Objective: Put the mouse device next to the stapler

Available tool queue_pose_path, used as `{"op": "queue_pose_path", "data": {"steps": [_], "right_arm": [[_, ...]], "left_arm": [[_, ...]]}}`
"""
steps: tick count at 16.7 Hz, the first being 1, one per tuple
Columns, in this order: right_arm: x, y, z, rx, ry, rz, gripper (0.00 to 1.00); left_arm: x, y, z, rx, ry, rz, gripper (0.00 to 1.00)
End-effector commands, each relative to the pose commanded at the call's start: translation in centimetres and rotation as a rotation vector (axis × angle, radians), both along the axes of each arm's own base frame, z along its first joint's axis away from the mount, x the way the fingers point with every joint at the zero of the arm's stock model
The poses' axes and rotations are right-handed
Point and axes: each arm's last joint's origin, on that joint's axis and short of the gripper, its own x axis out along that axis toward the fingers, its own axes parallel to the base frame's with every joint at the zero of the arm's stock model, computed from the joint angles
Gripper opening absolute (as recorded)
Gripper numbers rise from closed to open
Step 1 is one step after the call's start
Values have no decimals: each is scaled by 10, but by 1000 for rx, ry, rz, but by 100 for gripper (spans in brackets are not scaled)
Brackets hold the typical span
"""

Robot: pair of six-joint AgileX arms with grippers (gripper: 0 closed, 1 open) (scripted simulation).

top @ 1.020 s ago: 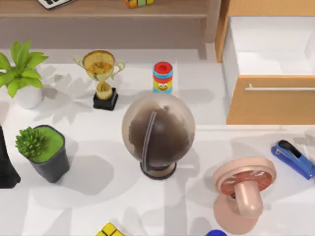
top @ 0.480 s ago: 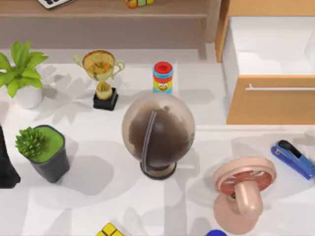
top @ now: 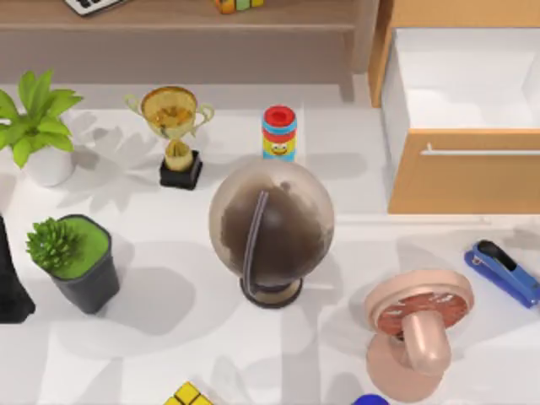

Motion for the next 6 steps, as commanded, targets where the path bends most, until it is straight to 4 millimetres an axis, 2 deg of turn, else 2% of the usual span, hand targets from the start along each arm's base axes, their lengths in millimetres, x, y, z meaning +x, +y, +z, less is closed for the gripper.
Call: {"op": "queue_pose_path", "data": {"steps": [6], "right_arm": [[0,0,0,0,0,0,100]], "left_arm": [[0,0,0,0,0,0,100]]}}
